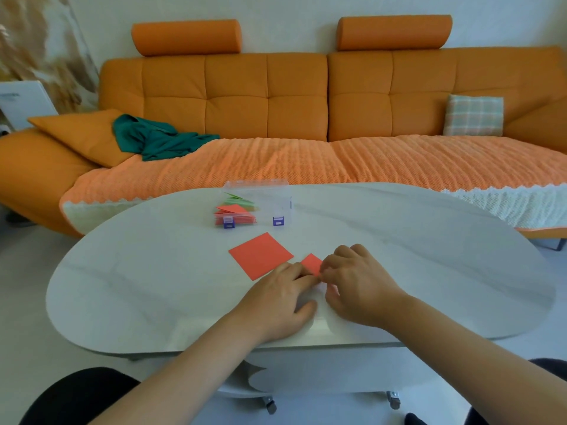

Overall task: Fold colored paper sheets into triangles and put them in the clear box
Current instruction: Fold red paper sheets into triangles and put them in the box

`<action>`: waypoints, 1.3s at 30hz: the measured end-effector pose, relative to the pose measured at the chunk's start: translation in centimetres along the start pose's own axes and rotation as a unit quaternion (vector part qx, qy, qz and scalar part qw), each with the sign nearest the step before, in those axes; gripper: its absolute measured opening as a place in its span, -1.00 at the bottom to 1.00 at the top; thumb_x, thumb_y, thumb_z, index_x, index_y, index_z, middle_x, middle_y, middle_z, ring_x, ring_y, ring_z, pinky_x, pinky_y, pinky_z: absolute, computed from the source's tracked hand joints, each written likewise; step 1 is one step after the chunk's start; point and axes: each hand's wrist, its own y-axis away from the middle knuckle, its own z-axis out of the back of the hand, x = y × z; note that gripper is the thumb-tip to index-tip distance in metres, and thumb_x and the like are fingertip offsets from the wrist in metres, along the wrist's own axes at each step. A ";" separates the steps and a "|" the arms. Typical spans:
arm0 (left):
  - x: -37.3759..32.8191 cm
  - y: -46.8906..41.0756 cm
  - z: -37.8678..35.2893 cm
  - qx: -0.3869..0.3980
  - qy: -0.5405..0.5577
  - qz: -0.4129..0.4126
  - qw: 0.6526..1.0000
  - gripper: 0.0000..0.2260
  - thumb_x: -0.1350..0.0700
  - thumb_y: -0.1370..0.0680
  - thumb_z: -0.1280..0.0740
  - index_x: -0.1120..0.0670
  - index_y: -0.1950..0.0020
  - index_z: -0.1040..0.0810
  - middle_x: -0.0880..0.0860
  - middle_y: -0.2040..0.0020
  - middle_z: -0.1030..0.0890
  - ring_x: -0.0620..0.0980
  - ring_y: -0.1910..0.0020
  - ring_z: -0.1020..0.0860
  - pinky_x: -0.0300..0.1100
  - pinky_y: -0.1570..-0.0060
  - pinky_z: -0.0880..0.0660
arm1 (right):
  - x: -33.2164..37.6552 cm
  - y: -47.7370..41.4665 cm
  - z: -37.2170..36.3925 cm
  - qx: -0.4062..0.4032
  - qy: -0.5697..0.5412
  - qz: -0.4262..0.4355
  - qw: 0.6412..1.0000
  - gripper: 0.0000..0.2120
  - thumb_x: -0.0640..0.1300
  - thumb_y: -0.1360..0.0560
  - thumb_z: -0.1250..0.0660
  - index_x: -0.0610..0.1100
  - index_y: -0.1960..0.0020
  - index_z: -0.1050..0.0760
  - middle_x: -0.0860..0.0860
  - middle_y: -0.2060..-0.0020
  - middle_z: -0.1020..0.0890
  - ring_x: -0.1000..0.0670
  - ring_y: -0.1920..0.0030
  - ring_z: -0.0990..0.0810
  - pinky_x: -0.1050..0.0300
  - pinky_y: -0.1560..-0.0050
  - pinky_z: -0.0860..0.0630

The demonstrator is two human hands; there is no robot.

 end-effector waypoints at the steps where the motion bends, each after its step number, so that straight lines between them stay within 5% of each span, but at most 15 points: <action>1: -0.1 0.0 0.0 -0.002 0.000 -0.002 1.000 -0.61 -0.06 -0.58 -0.24 -0.09 -0.42 -0.46 -0.12 -0.30 -0.46 -0.11 -0.28 -0.35 -0.25 -0.26 -0.33 | 0.1 0.4 0.0 0.000 -0.007 -0.003 1.000 -0.74 -0.08 -0.39 -0.22 0.05 0.14 -0.70 0.13 0.13 -0.67 -0.03 0.16 -0.54 0.05 0.14 -0.46; 6: -0.3 0.2 0.1 0.000 -0.025 0.006 1.000 -0.59 -0.03 -0.57 -0.11 0.03 -0.34 -0.54 -0.08 -0.27 -0.49 -0.09 -0.28 -0.39 -0.10 -0.17 -0.49 | 0.3 1.3 -0.1 0.005 0.001 -0.018 1.000 -0.64 0.00 -0.40 -0.12 0.08 0.09 -0.70 0.13 0.05 -0.68 -0.03 0.15 -0.57 0.08 0.11 -0.41; 17: 0.7 2.5 0.9 -0.055 -0.079 0.075 0.993 -0.65 0.10 -0.54 -0.11 0.17 -0.02 -0.67 -0.01 -0.01 -0.59 -0.05 -0.05 -0.49 -0.13 0.04 -0.57 | 0.4 1.3 0.0 0.036 -0.051 -0.071 0.996 -0.59 0.04 -0.45 -0.06 0.08 0.07 -0.70 0.15 -0.04 -0.67 -0.01 0.05 -0.59 0.05 0.04 -0.46; 22: 1.0 2.7 0.6 -0.052 -0.112 0.090 0.988 -0.79 0.25 -0.59 -0.22 0.18 -0.07 -0.65 0.05 -0.04 -0.58 -0.01 -0.06 -0.49 -0.17 -0.07 -0.54 | 0.2 1.4 -0.2 0.047 -0.069 -0.085 0.993 -0.56 0.06 -0.46 -0.03 0.08 0.02 -0.69 0.18 -0.11 -0.64 0.00 -0.01 -0.58 0.05 -0.03 -0.43; 27: 1.7 2.6 1.0 -0.103 -0.103 0.116 0.982 -0.88 0.28 -0.51 -0.32 0.21 0.10 -0.66 0.06 0.12 -0.61 0.02 0.07 -0.56 -0.16 0.10 -0.59 | 0.2 1.5 -0.3 0.037 -0.099 -0.089 0.990 -0.58 0.08 -0.45 -0.06 0.09 0.02 -0.70 0.16 -0.10 -0.65 0.00 -0.04 -0.59 0.06 -0.05 -0.42; 29: 1.7 2.2 1.3 -0.132 -0.075 0.067 0.986 -0.81 0.25 -0.51 -0.28 0.21 -0.03 -0.66 0.06 -0.01 -0.63 0.03 -0.04 -0.56 -0.16 -0.04 -0.59 | 0.5 1.2 -0.5 0.035 -0.111 -0.087 0.989 -0.61 0.07 -0.45 -0.10 0.09 0.02 -0.69 0.17 -0.09 -0.65 0.01 -0.05 -0.58 0.05 -0.06 -0.42; 31: 0.7 1.7 1.6 -0.093 -0.030 0.035 0.995 -0.67 0.18 -0.57 -0.18 0.17 -0.27 -0.60 0.03 -0.28 -0.57 -0.02 -0.30 -0.46 -0.35 -0.35 -0.32 | 1.1 0.6 -0.8 0.031 -0.126 -0.090 0.987 -0.64 0.06 -0.45 -0.12 0.11 0.03 -0.69 0.18 -0.07 -0.65 0.01 -0.04 -0.58 0.05 -0.06 -0.42; 34: -0.1 1.7 1.0 -0.031 0.026 0.050 0.998 -0.61 0.06 -0.65 -0.18 0.07 -0.47 -0.44 -0.08 -0.50 -0.37 -0.15 -0.48 -0.24 -0.57 -0.32 0.09 | 1.7 0.2 -1.2 0.022 -0.146 -0.088 0.985 -0.63 0.06 -0.44 -0.12 0.11 0.02 -0.70 0.16 -0.03 -0.66 -0.01 -0.01 -0.61 0.04 -0.02 -0.45; 39: 0.4 1.7 0.9 -0.004 -0.012 0.044 0.999 -0.64 -0.02 -0.65 -0.19 0.05 -0.42 -0.47 -0.08 -0.45 -0.38 -0.11 -0.45 -0.28 -0.34 -0.37 -0.15 | 1.3 0.4 -1.0 0.039 -0.127 -0.086 0.987 -0.58 0.09 -0.47 -0.06 0.17 -0.07 -0.68 0.14 -0.11 -0.66 -0.02 -0.08 -0.59 0.01 -0.06 -0.43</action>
